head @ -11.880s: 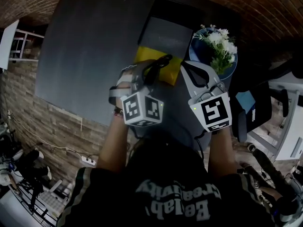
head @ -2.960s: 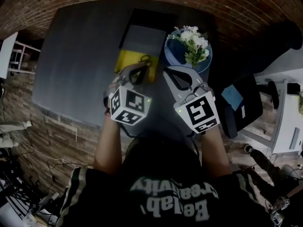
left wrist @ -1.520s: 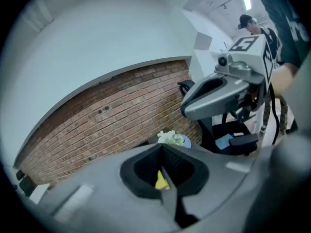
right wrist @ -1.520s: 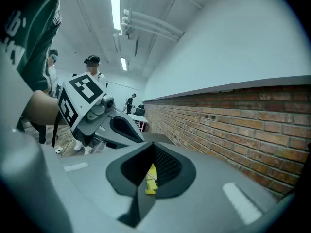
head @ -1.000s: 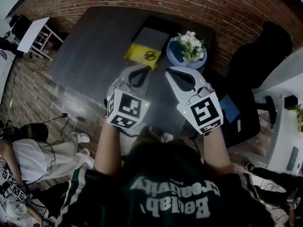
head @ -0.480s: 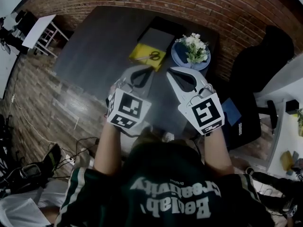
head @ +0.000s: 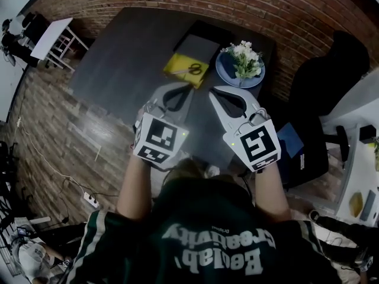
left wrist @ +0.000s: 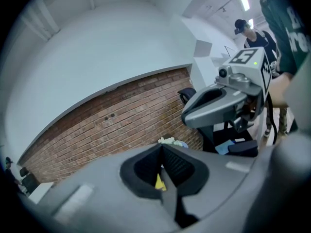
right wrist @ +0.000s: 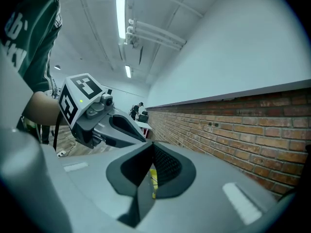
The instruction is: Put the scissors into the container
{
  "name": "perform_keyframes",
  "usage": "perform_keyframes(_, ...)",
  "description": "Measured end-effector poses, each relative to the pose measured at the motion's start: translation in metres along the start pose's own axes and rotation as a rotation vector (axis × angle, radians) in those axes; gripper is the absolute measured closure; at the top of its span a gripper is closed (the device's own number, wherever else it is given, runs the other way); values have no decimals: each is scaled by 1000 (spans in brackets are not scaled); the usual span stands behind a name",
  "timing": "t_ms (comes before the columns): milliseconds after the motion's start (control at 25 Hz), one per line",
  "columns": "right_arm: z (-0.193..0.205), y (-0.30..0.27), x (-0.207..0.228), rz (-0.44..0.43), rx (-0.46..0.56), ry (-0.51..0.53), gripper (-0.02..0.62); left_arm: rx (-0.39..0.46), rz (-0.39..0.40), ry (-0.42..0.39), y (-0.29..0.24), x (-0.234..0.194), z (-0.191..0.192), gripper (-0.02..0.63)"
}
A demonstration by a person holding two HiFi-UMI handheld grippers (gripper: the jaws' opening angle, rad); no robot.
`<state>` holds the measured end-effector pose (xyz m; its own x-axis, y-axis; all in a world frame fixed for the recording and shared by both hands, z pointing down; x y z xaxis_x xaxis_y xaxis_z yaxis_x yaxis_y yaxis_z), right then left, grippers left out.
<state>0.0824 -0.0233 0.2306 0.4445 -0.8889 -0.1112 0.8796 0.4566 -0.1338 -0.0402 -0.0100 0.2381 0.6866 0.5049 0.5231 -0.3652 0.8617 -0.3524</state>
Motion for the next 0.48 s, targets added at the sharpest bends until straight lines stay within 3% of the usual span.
perform_keyframes(480, 0, -1, 5, 6, 4, 3, 589, 0, -25, 6, 2, -3, 3, 604)
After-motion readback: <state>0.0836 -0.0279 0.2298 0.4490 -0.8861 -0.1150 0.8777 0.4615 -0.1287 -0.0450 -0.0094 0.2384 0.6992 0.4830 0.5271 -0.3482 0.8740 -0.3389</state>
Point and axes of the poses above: the fingertips, and each gripper's own axes: y backward along the fingers, x to its right, z out of its underside, the point moved 7 cm from there along y, backward along the fingers, and after that the axes turned 8 degrees about -y, right-handed, at the moved point
